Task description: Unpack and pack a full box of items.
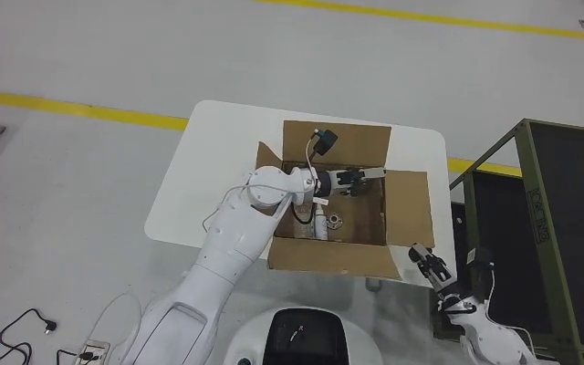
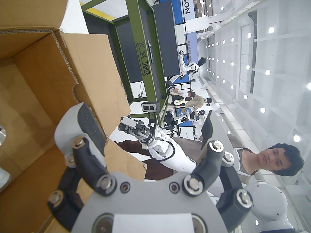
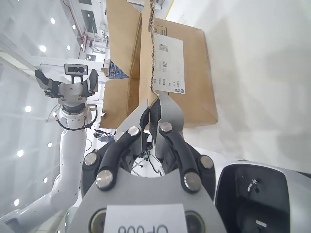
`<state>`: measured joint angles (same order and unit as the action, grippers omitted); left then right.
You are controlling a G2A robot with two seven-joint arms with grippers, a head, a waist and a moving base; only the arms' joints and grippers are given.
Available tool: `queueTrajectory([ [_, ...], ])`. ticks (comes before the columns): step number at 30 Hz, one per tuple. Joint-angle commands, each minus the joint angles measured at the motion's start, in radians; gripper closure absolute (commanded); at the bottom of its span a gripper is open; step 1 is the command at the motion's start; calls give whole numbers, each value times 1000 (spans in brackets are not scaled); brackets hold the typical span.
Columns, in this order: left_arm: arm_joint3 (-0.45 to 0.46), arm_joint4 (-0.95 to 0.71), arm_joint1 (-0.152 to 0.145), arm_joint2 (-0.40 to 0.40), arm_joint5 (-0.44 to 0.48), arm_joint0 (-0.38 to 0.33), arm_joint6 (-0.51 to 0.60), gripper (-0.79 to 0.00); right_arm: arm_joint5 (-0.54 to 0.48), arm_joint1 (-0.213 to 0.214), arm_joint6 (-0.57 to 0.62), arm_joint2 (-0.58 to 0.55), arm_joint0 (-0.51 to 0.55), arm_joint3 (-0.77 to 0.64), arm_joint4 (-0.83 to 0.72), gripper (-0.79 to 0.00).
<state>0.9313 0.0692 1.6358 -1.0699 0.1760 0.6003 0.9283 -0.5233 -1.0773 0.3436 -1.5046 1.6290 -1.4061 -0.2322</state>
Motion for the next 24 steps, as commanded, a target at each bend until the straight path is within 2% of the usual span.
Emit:
queueTrajectory([
  [1,5,-1,-2,1,-2,2,0,-785,4,-1,1,1,-3,6,0,0],
  [6,14,-6,-5,7,-4,5,1,-785,-2,-4,6,-2,-5,11,-9,0],
  [7,14,-8,-6,8,-4,6,2,-785,-8,-4,7,-5,-3,9,-12,-37],
  [8,15,-9,-6,10,-5,6,3,-785,-13,-4,8,-9,0,5,-13,-332],
  [9,16,-11,-6,12,-5,6,5,-785,-21,-4,5,-16,4,0,-2,-576],
  [10,18,-12,-7,13,-5,6,4,-785,-32,-3,-4,-23,9,-9,12,-757],
  [11,19,-12,-7,15,-4,7,4,-785,-38,-3,-11,-30,18,-19,27,-785],
  [17,27,-10,-12,20,-8,6,3,-785,-78,-2,-103,-86,90,-101,119,-785],
  [23,48,7,-21,18,1,12,13,-785,-83,2,-208,-193,173,-202,263,-785],
  [24,52,16,-23,19,1,14,13,-785,-75,3,-231,-217,186,-223,304,-640],
])
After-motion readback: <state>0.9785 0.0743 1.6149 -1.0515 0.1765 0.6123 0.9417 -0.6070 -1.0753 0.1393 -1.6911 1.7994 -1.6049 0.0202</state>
